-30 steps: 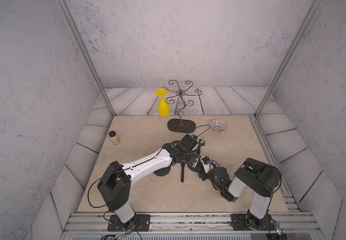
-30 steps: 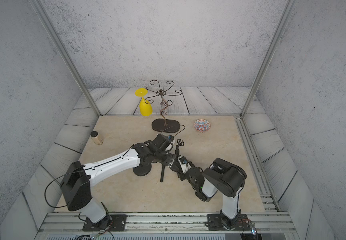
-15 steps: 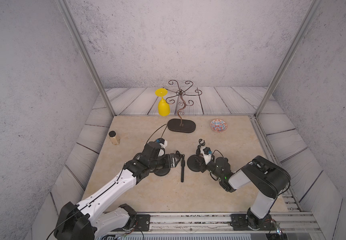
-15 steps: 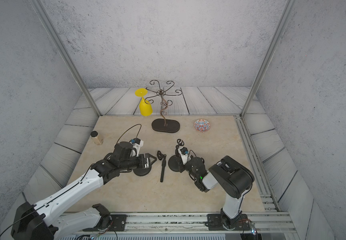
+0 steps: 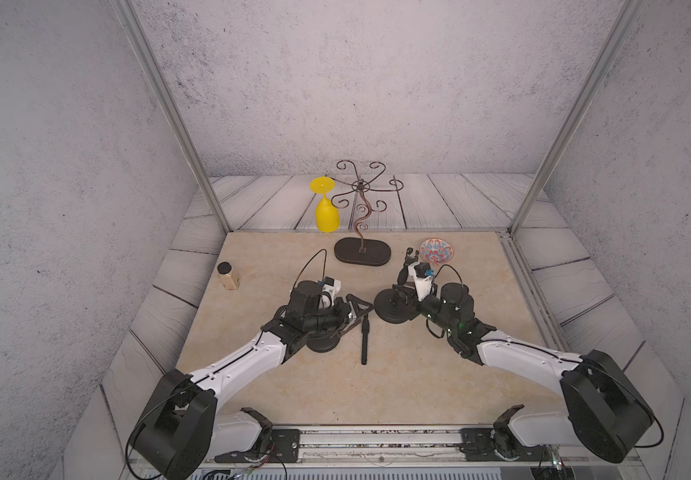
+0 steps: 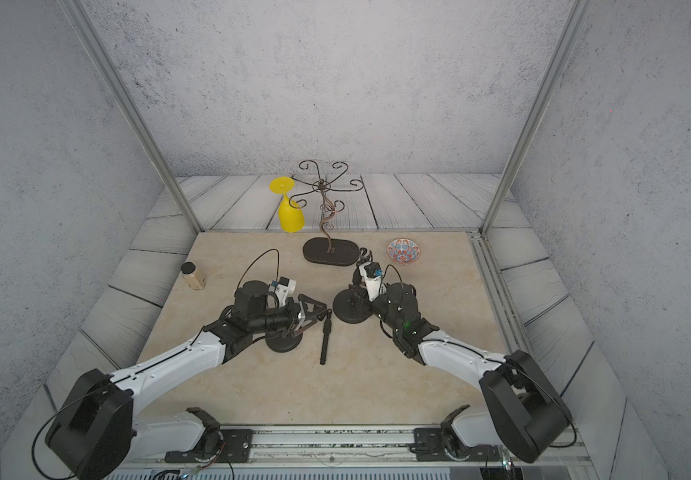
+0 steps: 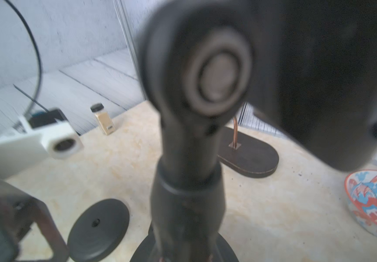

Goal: Assemble a microphone stand
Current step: Pick up the microphone stand at the center of the board.

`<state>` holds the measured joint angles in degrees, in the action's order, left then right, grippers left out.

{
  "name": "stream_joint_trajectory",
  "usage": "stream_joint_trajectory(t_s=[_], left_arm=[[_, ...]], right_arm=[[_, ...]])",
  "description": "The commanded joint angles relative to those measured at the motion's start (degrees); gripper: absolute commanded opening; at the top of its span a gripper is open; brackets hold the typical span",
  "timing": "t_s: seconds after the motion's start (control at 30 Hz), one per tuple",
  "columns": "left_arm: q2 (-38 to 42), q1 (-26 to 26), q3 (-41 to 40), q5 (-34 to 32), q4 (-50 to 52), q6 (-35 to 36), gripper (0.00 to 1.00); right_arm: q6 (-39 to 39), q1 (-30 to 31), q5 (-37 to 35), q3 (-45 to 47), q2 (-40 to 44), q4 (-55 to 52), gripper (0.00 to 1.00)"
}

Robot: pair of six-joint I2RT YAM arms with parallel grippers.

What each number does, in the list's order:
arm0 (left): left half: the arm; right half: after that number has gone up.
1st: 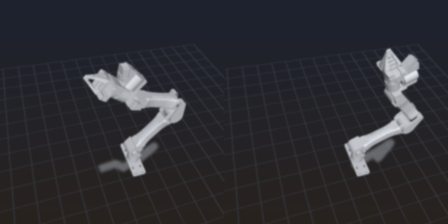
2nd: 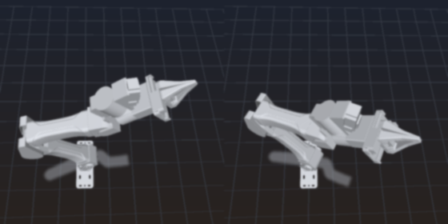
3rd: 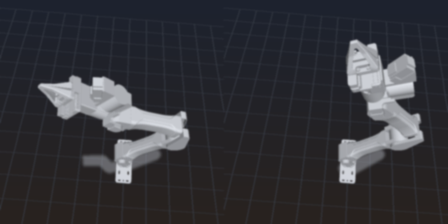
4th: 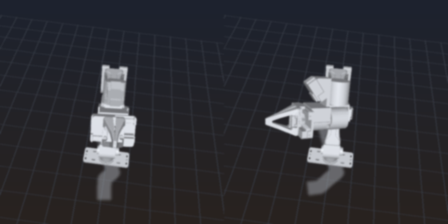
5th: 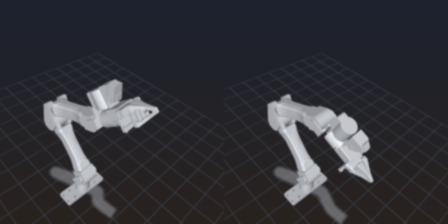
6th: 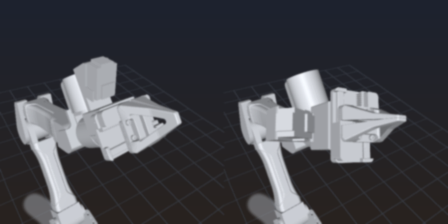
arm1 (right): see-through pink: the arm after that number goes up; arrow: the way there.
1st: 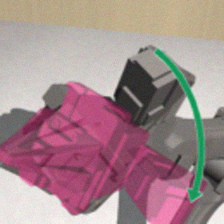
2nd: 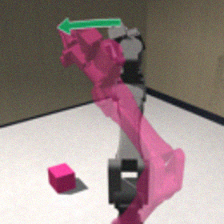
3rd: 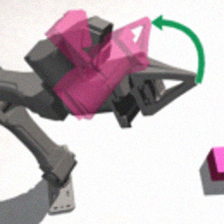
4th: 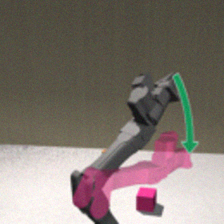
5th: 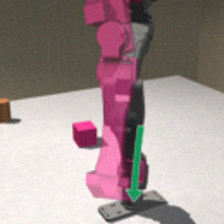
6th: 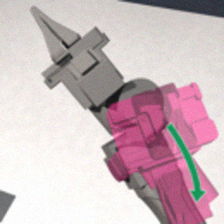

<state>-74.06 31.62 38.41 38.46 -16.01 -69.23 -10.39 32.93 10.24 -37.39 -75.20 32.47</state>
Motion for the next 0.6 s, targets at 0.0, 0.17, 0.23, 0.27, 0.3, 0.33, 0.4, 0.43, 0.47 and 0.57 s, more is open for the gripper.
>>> stream_joint_trajectory(t_s=[0.0,0.17,0.23,0.27,0.3,0.33,0.4,0.43,0.47,0.57], left_arm=[[-3.2,-0.3,1.9,5.9,-9.2,-5.5,0.77],[-5.9,-0.3,2.1,6.1,-12.8,-8.0,0.74],[-6.7,-0.2,2.2,6.3,-14.0,-8.4,0.73],[-7.0,-0.2,2.2,6.3,-14.4,-8.2,0.72],[-7.3,-0.2,2.3,6.3,-14.1,-7.8,0.72],[-7.8,-0.1,2.3,6.5,-14.1,-7.7,0.71],[-8.8,0.2,2.2,6.9,-15.4,-8.2,0.7],[-9.3,0.4,1.9,7.0,-16.4,-8.7,0.69],[-9.7,0.6,1.8,7.1,-17.2,-9.1,0.69],[-11.0,1.5,2.1,7.2,-17.7,-9.3,0.66]], right_arm=[[-4.2,-1.1,3.5,-3.0,3.9,-6.8,0.04],[-8.2,-2.2,6.4,-4.4,6.1,-8.5,0.03],[-8.9,-2.4,8.2,-5.0,6.4,-8.8,0.03],[-9.0,-2.4,9.1,-5.2,6.3,-9.2,0.02],[-9.3,-2.4,9.9,-5.5,6.3,-9.7,0.03],[-9.6,-2.3,10.5,-5.7,6.3,-9.9,0.02],[-10.3,-2.4,11.2,-5.6,6.4,-9.6,0.02],[-10.6,-2.4,11.6,-5.6,6.5,-9.5,0.02],[-10.8,-2.4,12.0,-5.7,6.5,-9.5,0.02],[-11.3,-2.4,13.8,-6.0,6.3,-9.0,0.02]])
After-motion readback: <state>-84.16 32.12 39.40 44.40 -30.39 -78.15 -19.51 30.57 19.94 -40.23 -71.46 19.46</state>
